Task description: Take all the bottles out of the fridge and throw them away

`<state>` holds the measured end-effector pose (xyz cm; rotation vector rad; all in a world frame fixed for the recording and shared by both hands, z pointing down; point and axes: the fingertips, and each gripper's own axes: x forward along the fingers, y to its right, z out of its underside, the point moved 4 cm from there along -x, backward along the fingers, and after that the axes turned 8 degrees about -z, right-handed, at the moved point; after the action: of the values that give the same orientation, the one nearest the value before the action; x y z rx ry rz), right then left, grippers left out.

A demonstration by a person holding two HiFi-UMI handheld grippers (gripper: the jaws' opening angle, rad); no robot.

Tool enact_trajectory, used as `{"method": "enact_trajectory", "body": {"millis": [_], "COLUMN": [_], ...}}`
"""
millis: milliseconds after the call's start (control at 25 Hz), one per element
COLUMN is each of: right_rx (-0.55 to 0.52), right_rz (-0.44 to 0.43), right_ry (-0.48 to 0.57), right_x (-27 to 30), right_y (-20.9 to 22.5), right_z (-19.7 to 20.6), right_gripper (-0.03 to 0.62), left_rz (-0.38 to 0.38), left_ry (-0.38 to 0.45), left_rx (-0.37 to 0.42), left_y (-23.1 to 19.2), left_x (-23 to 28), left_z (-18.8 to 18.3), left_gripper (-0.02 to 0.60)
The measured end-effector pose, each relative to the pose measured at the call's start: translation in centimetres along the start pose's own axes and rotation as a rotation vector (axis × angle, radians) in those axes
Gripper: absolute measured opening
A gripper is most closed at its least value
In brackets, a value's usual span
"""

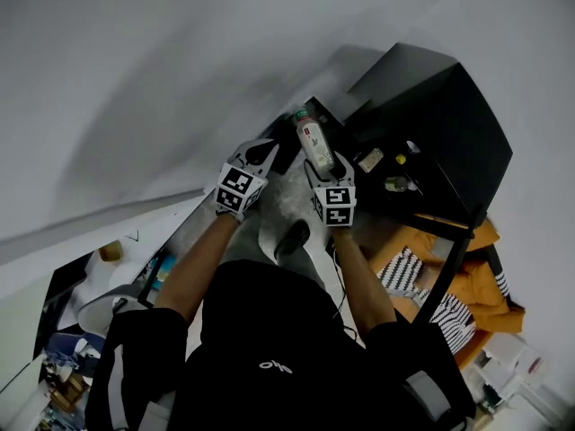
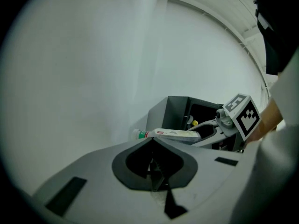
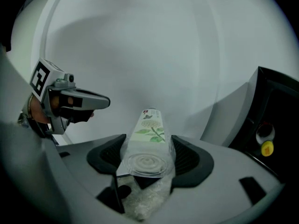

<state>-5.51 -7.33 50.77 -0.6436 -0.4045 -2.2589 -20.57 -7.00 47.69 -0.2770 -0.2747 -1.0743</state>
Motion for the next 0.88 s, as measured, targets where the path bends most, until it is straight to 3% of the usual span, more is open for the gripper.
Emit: {"method": "enact_trajectory", "body": {"millis": [240, 880], "right_rx": [0.041, 0.191], "right_rz": [0.021, 0.005], "right_ry": [-0.079, -0.245], "right_x": [4.4, 17.2], "right_y": [2.4, 3.8], "right_z": [5.3, 23.9], "right_gripper": [0.311, 0.311], "left_rz": [0.009, 0.041], "left_ry": [-0.019, -0.126], "left_rx": [-0.097, -0.104], "left_y": [-1.5, -4.7], "left_x": [3.6, 10.7], "left_z": [5.4, 20.8], "left_gripper": [0.005, 0.005]}}
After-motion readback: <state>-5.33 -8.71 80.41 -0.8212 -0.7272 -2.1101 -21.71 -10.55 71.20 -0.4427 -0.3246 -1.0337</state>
